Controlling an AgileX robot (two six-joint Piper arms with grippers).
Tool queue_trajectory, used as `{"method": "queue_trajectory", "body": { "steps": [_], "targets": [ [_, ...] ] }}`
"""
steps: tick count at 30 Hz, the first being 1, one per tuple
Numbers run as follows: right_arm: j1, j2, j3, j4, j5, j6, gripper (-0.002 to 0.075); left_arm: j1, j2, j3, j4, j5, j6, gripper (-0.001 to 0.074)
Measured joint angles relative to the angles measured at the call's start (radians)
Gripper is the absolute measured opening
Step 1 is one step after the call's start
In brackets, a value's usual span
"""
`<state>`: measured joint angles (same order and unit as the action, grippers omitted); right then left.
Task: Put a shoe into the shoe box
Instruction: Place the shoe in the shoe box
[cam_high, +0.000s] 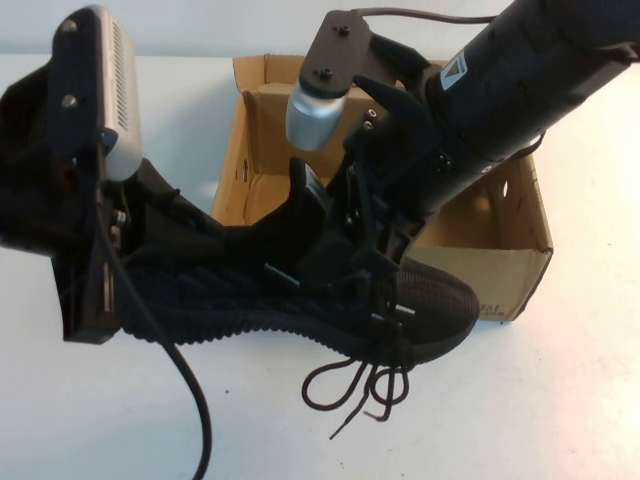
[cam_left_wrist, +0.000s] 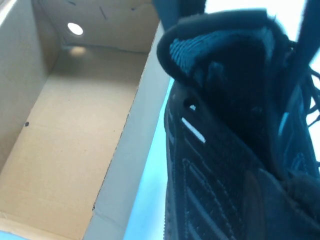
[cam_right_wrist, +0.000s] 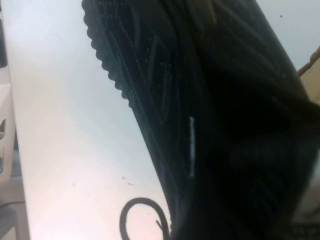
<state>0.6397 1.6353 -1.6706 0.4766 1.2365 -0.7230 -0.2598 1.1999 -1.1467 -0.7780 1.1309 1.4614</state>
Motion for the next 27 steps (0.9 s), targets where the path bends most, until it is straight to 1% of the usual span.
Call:
{"method": "queue_trajectory", "body": {
  "steps": [2, 5, 7, 8, 11, 13, 15, 17, 20, 22, 24, 27],
  "targets": [
    [0.000, 0.000, 0.000, -0.002, -0.002, 0.002, 0.0347, 0.000, 0.000, -0.004, 0.003, 0.002, 0.000, 0.0022],
    [0.000, 0.000, 0.000, -0.006, -0.004, 0.002, 0.0130, 0.000, 0.000, -0.004, 0.015, 0.003, -0.003, 0.0022],
    [-0.002, 0.000, 0.000, -0.006, -0.004, -0.006, 0.0064, 0.000, 0.000, -0.004, 0.016, 0.003, -0.019, 0.0022],
    [-0.002, 0.000, 0.000, -0.006, -0.004, -0.009, 0.0046, 0.000, 0.000, -0.004, 0.016, 0.003, -0.024, 0.0022],
    [-0.002, 0.000, 0.000, -0.006, -0.002, -0.012, 0.0026, 0.000, 0.000, -0.004, 0.015, 0.001, -0.046, 0.0034],
    [-0.002, 0.002, 0.000, -0.006, -0.002, -0.012, 0.0024, 0.000, 0.000, -0.004, 0.002, -0.006, -0.065, 0.0065],
    [-0.002, 0.004, 0.001, -0.006, -0.001, -0.014, 0.0022, 0.000, 0.000, -0.006, -0.025, -0.017, -0.088, 0.0125],
    [-0.002, 0.005, 0.001, -0.006, 0.007, -0.014, 0.0020, 0.000, 0.000, -0.010, -0.039, -0.033, -0.115, 0.0223],
    [-0.002, 0.008, 0.002, -0.015, 0.011, -0.014, 0.0019, 0.000, 0.000, -0.014, -0.045, -0.055, -0.156, 0.0391],
    [-0.002, 0.010, 0.002, -0.019, 0.011, -0.014, 0.0019, 0.000, 0.000, -0.014, -0.045, -0.069, -0.178, 0.0469],
    [-0.002, 0.010, 0.002, -0.031, 0.013, -0.016, 0.0019, 0.000, 0.000, -0.014, -0.045, -0.081, -0.199, 0.0513],
    [-0.002, 0.012, 0.000, -0.065, 0.017, -0.016, 0.0019, 0.000, 0.000, -0.014, -0.046, -0.104, -0.213, 0.0541]
  ]
}}
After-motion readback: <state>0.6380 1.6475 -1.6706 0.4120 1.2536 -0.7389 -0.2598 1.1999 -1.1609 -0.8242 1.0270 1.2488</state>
